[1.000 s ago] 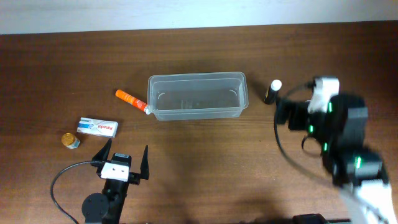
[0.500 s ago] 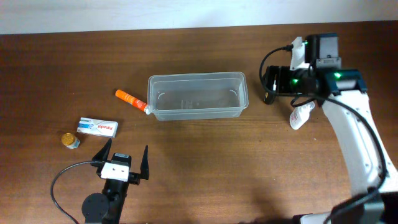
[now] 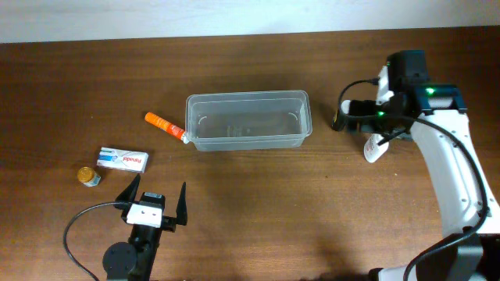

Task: Pack container
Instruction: 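Move the right gripper over the white spray bottle and grasp it, then lift the white spray bottle and lower it into the container's right end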

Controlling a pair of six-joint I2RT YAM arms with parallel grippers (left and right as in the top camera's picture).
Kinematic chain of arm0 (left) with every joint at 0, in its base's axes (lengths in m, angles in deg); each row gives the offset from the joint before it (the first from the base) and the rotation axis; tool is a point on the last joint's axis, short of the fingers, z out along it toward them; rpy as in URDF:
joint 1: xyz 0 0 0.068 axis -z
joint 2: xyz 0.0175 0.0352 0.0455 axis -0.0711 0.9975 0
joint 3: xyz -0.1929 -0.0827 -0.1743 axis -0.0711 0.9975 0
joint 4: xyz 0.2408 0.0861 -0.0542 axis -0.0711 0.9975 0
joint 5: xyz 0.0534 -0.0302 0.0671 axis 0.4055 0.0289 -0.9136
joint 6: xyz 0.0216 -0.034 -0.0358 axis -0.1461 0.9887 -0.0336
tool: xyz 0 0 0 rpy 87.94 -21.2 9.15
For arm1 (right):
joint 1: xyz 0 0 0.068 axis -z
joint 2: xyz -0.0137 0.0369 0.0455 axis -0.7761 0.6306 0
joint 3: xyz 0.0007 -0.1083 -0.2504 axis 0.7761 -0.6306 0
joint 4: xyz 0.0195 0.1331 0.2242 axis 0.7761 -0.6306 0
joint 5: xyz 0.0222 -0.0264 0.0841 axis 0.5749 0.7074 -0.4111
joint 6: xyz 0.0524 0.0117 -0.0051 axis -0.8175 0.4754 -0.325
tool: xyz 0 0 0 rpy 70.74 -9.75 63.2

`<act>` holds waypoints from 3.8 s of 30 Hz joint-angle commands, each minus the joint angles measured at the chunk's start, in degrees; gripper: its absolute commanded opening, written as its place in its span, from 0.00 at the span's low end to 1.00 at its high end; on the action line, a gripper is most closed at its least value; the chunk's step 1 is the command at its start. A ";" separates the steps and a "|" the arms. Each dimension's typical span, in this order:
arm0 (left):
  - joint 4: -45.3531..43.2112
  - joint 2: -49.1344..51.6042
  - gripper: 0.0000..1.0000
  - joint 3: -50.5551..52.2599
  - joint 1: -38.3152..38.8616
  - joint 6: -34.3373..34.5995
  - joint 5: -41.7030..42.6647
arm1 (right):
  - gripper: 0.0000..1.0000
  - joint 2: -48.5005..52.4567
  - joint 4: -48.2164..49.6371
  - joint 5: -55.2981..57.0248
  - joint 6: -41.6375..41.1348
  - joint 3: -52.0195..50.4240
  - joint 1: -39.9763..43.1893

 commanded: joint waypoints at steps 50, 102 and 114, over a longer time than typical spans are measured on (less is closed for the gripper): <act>0.00 -0.39 1.00 0.44 -0.24 0.13 -0.24 | 0.66 16.22 3.17 -4.07 10.58 0.04 8.02; 0.00 -0.39 1.00 0.44 -0.24 0.11 -0.24 | 0.22 13.70 -16.26 -3.80 3.96 39.17 -12.92; 0.00 -0.39 0.99 0.44 -0.24 0.13 -0.24 | 0.22 17.79 -7.72 6.54 -7.04 39.06 -24.33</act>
